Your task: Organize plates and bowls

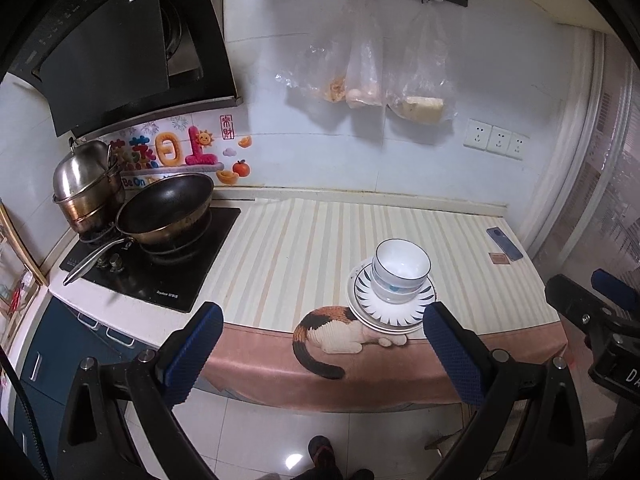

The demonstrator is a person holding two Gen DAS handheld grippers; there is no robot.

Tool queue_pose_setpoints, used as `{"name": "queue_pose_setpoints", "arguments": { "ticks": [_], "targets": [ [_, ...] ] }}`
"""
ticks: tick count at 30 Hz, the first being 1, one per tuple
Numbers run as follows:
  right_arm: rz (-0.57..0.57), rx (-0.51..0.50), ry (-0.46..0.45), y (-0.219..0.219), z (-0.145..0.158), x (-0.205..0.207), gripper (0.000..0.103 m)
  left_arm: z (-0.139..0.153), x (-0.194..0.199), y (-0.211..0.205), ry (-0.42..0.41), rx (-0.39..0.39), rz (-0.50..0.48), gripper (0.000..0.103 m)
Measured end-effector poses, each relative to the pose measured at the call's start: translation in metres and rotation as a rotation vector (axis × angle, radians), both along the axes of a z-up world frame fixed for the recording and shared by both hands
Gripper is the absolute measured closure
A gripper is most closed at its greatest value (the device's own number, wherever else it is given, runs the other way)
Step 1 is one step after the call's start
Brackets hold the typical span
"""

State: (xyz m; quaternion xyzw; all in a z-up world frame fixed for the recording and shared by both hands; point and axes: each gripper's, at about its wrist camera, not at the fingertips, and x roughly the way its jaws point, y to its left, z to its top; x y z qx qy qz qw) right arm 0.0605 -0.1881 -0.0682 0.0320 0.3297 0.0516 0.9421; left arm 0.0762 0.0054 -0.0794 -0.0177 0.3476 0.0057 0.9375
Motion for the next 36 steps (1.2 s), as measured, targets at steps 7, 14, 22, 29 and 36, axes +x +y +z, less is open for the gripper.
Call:
{"name": "queue_pose_setpoints", "arguments": {
  "ticks": [7,14,22,29,36],
  "targets": [
    [-0.003,-0.001,0.003,0.000,0.001,-0.006,0.000,0.004,-0.010,0.002,-0.015,0.002,0.006,0.000],
    [-0.006,0.004,0.019,-0.001,-0.003,-0.003,0.000,0.004,-0.012,0.005,-0.014,0.006,0.019,0.000],
    [-0.011,-0.009,0.021,0.002,-0.004,-0.002,0.000,0.004,-0.010,0.008,-0.012,0.008,0.021,0.000],
    [-0.018,-0.014,0.027,0.006,-0.008,-0.001,0.000,0.003,-0.008,0.013,-0.013,0.013,0.020,0.000],
    [-0.019,-0.011,0.029,0.008,-0.009,0.000,0.000,0.002,-0.009,0.014,-0.012,0.013,0.028,0.000]
  ]
}}
